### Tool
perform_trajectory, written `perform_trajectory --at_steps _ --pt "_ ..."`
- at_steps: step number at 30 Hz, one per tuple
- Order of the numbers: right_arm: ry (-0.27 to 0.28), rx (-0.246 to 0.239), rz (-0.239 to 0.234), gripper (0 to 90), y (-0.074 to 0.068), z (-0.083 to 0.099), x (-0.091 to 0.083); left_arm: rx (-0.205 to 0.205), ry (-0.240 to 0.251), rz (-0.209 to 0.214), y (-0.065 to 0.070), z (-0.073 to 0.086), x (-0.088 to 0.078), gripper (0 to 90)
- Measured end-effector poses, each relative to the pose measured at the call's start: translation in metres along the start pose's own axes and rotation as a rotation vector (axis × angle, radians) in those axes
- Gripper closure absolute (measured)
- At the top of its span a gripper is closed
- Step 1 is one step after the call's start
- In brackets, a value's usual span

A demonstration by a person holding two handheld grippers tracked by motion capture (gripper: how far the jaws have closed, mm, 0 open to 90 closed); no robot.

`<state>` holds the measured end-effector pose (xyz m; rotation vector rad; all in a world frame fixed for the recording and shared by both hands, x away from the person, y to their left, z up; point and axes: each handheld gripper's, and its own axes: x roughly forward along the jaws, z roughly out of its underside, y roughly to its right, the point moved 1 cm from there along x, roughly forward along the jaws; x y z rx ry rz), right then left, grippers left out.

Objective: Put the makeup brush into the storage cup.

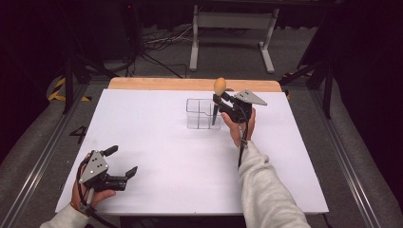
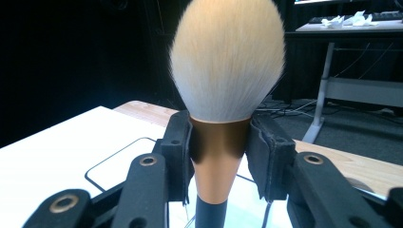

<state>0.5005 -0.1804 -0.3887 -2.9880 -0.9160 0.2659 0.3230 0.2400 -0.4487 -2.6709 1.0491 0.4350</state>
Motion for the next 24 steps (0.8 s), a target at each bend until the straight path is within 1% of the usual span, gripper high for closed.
perform_trajectory --at_steps 6,9,12,14,15,18,21,22,24 --pt "-0.007 -0.001 0.009 62.6 0.0008 0.0008 0.0006 0.0 0.001 0.001 0.0001 -0.0001 0.0 4.6" --pt "-0.015 -0.004 0.01 57.1 -0.0001 0.001 0.0014 0.003 0.0 0.0 0.0 -0.0002 0.0001 4.6" --pt "-0.02 -0.016 -0.003 55.6 -0.002 0.0006 0.001 0.003 -0.007 0.001 0.0002 -0.0002 0.0 4.6" --pt "-0.027 -0.028 -0.009 50.9 -0.0031 0.0002 0.0003 0.006 -0.008 0.002 0.0004 -0.0004 -0.0001 4.6" --pt "-0.028 -0.026 -0.012 48.1 -0.0033 0.0 -0.0002 0.007 -0.008 0.001 0.0005 -0.0005 -0.0002 4.5" --pt "-0.038 -0.031 -0.005 40.5 -0.0029 -0.0006 -0.0016 0.006 -0.006 0.001 0.0007 -0.0004 0.0 4.5" --pt "-0.043 -0.048 0.019 33.5 -0.0042 -0.0011 -0.0034 0.006 -0.009 -0.001 0.0008 -0.0004 0.0003 4.5" --pt "-0.048 -0.067 0.025 31.9 -0.0052 -0.0014 -0.0038 0.008 -0.009 -0.001 0.0006 -0.0004 0.0004 4.5" --pt "-0.053 -0.078 0.034 30.9 -0.0061 -0.0017 -0.0045 0.009 -0.01 -0.001 0.0005 -0.0004 0.0005 4.5"
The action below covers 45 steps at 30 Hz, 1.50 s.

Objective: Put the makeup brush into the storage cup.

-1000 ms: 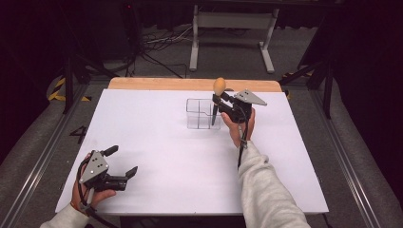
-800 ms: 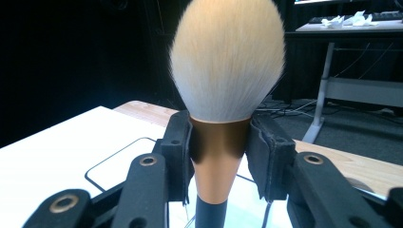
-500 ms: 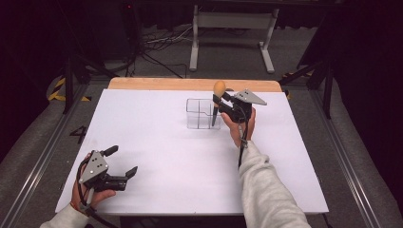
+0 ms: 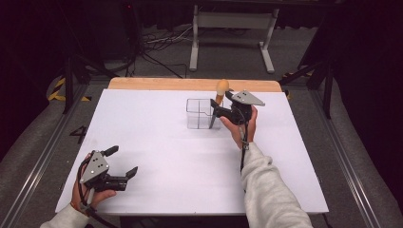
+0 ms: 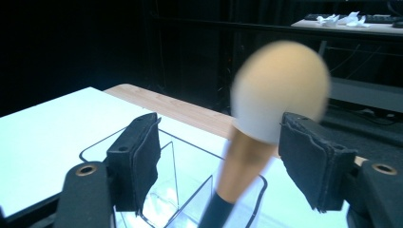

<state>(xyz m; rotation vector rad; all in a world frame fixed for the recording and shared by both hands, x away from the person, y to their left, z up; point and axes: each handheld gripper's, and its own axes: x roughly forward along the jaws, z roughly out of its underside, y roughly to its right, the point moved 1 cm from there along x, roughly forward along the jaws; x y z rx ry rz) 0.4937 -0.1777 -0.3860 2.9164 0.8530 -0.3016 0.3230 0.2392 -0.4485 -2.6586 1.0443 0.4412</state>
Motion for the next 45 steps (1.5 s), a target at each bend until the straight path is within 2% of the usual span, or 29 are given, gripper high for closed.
perform_trajectory --at_steps 14,22,33,40,45 --pt "0.0 -0.022 0.038 16.8 -0.001 -0.007 -0.011 -0.003 0.005 -0.001 0.0 0.0 0.0 4.5" --pt "-0.012 -0.075 0.059 14.9 -0.005 -0.013 -0.017 0.002 -0.001 -0.001 0.0 0.0 0.0 4.4" --pt "-0.025 -0.123 0.078 14.3 -0.005 -0.017 -0.029 0.0 -0.002 -0.006 0.001 0.0 0.002 4.4" --pt "-0.032 -0.129 0.081 14.2 -0.003 -0.018 -0.037 -0.001 0.0 -0.012 0.001 0.0 0.001 4.3" --pt "-0.039 -0.134 0.08 14.1 -0.002 -0.018 -0.044 0.005 -0.005 0.0 0.001 -0.001 0.001 4.5"
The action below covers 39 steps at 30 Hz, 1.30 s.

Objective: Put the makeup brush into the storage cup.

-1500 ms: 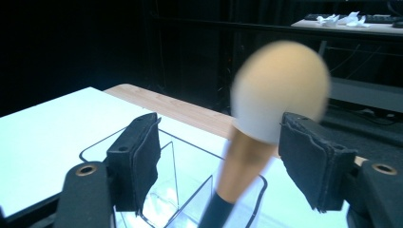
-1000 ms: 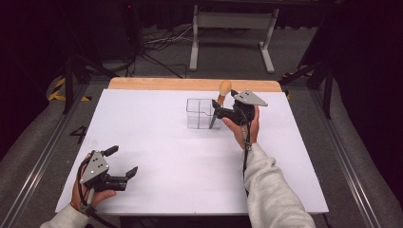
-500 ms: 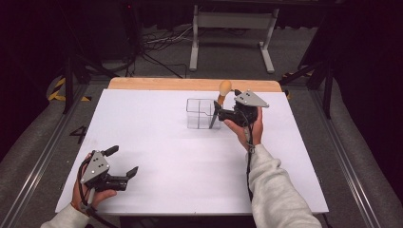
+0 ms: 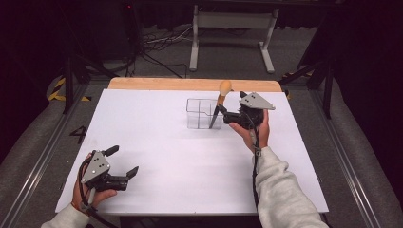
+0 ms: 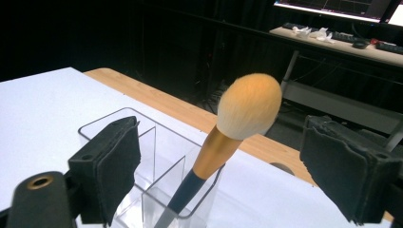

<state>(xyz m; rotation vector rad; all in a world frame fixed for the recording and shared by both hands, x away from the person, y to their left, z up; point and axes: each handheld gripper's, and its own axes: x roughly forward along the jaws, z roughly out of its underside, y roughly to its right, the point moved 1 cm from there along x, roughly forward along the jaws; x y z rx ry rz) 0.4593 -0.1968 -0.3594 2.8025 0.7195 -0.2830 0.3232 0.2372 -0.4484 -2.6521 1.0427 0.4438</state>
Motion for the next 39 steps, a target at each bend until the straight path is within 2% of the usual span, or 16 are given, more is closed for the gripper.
perform_trajectory --at_steps 4,9,27,39 --pt "-0.01 -0.006 -0.003 14.1 0.001 0.002 -0.006 -0.002 0.0 -0.006 0.0 0.0 0.0 4.2" --pt "-0.002 -0.016 0.0 14.1 0.004 0.002 -0.013 0.0 0.018 0.008 0.0 0.0 -0.001 3.3" --pt "-0.012 -0.049 -0.002 14.1 0.007 0.009 -0.03 0.001 0.014 0.0 0.0 0.0 -0.001 3.2" --pt "-0.002 -0.027 -0.019 14.2 0.007 0.014 -0.039 0.002 0.01 -0.002 0.0 0.0 -0.001 3.2"
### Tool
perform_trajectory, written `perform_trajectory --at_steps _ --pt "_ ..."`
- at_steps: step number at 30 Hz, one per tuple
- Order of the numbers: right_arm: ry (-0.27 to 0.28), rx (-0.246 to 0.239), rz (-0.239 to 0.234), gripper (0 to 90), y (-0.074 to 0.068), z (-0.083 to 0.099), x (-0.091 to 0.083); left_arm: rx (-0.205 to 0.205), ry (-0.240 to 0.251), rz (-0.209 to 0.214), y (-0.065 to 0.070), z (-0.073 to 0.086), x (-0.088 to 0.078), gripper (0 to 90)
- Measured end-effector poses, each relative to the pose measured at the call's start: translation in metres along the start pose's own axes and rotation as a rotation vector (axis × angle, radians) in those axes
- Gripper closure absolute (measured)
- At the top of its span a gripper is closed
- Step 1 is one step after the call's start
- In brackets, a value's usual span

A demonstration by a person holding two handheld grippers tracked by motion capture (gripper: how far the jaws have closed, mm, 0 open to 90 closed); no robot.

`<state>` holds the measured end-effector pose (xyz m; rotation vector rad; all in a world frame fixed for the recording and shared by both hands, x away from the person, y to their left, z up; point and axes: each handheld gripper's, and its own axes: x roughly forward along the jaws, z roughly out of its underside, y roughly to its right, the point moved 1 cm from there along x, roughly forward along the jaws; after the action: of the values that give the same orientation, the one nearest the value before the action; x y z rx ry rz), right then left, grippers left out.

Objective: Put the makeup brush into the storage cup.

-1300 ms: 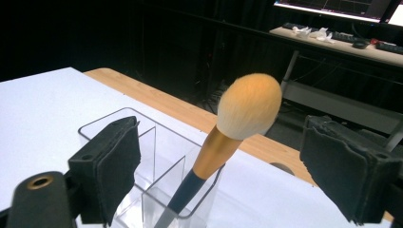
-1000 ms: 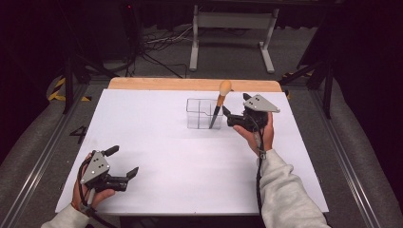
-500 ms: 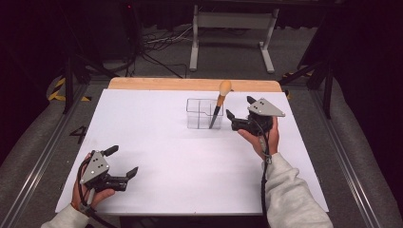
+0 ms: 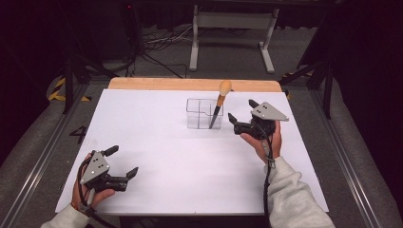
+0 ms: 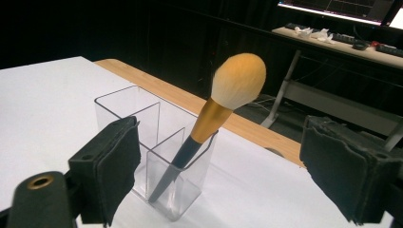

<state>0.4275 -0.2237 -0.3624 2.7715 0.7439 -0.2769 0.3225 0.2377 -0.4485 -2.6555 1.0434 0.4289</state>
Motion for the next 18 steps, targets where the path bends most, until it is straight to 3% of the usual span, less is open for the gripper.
perform_trajectory --at_steps 18 --pt "-0.002 -0.03 -0.006 14.2 -0.004 0.01 -0.015 0.003 -0.006 0.003 0.0 0.0 0.001 3.2"
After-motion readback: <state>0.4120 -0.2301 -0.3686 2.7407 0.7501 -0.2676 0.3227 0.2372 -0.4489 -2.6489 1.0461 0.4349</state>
